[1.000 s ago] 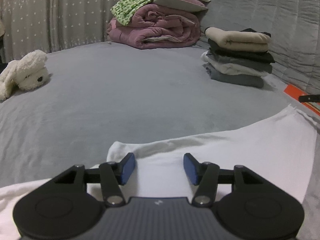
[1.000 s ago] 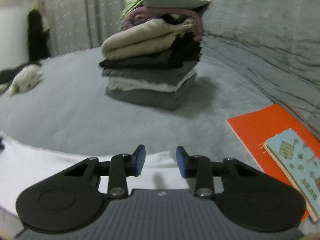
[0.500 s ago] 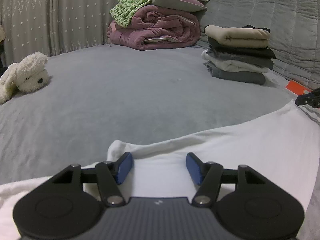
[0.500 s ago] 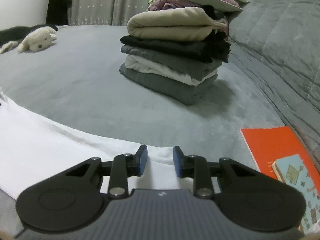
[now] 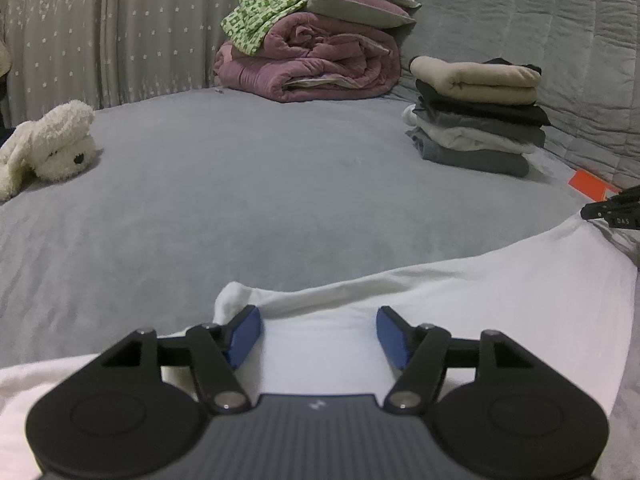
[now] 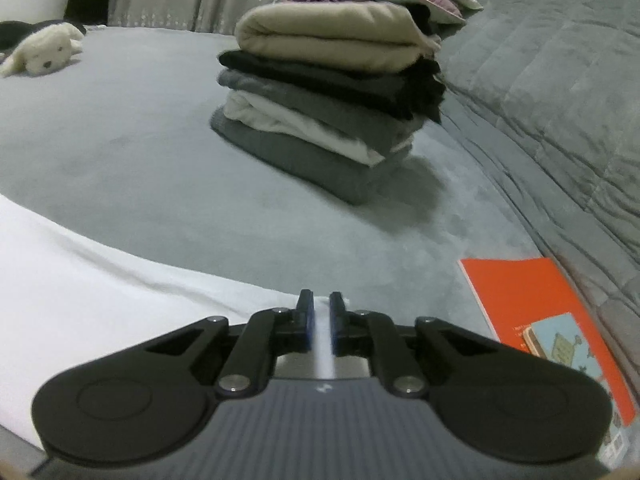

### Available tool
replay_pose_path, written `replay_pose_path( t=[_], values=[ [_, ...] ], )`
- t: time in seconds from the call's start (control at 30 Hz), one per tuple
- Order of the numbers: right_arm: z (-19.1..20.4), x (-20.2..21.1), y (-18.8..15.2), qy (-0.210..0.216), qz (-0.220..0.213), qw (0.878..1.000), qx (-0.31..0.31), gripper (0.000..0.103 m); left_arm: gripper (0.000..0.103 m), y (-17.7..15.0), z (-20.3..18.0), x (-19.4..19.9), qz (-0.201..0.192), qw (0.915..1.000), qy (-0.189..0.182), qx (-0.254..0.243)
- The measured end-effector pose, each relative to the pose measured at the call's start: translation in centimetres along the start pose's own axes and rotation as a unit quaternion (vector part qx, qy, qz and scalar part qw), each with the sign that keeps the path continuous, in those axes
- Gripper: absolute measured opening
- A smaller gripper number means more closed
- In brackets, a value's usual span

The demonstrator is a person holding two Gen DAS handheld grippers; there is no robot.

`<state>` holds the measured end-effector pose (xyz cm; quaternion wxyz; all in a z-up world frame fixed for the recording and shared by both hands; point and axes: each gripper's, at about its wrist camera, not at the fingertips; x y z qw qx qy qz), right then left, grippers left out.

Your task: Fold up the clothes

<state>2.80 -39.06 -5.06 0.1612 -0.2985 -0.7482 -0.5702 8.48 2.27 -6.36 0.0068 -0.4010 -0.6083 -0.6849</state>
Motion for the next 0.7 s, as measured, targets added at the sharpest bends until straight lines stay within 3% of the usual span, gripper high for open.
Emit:
replay_pose_path(
  t=[0.17,0.37,0.7],
  values=[
    [2.0,1.8,1.1,0.019,-0.019,1.000,0.016,0.029,0.067,-0.3,0.2,1.8,-0.007,0.9999,0.007,0.000],
    [5.6,3.5,2.4,0.076,-0.031,0.997,0.011,0.030,0.067,-1.0,1.7,4.2,-0.010,0.9994,0.034,-0.002],
    [14.5,5.1,5.2,0.182,-0.044,0.982,0.031,0.030,0.067,-2.3,6.3,7.4,-0.008,0.9958,0.091,0.007]
  ],
)
Point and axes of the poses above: each gripper's, at about its wrist camera, not at the fingertips, and x roughly against the way its jaws point, z to its left, y to its top, and after that the axes turned 2 degrees about -y, right-handed
